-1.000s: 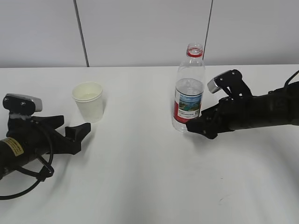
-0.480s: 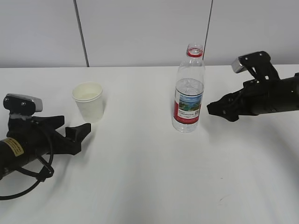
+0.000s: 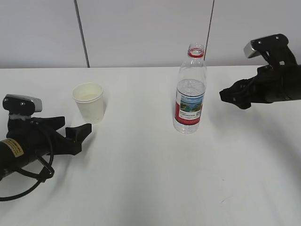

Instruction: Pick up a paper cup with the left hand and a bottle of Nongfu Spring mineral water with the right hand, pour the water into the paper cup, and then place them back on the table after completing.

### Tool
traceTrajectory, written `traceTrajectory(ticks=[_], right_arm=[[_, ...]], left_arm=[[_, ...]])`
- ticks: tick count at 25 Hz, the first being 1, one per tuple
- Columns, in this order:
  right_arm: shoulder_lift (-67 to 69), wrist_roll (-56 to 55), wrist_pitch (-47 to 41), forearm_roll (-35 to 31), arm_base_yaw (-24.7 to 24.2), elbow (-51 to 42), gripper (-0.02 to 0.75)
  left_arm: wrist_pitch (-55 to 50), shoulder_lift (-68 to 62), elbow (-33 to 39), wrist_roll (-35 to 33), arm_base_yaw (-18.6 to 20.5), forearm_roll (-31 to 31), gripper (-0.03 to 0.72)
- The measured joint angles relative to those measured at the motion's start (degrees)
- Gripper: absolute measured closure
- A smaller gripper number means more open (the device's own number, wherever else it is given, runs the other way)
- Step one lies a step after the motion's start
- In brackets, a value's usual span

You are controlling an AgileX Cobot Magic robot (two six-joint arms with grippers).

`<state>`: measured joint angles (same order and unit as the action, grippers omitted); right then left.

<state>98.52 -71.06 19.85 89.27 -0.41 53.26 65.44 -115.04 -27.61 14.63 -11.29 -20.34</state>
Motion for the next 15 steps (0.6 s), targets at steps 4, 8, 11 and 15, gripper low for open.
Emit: traceTrajectory(ticks=[4,8,11,15], right_arm=[[0.01,-1.05,-0.36,0.12,0.00,0.00,0.202],[-0.74,-1.71,-1.83,0.12,0.00,-0.13,0.203],[-2.05,-1.98,-3.70,0.15,0.00,-0.13,0.203],[-3.55,-2.74,-5.59,0.15,0.00,-0.13,0.203]], left_arm=[[-0.15,3.56,0.05,0.24,0.00,0.43,0.146],[-3.90,8.84,0.05,0.24,0.00,1.11,0.146],[-8.28,12.53,0.05,0.27,0.00,2.03,0.156],[-14.86,17.56,0.16,0.27,0.00,3.89,0.167]])
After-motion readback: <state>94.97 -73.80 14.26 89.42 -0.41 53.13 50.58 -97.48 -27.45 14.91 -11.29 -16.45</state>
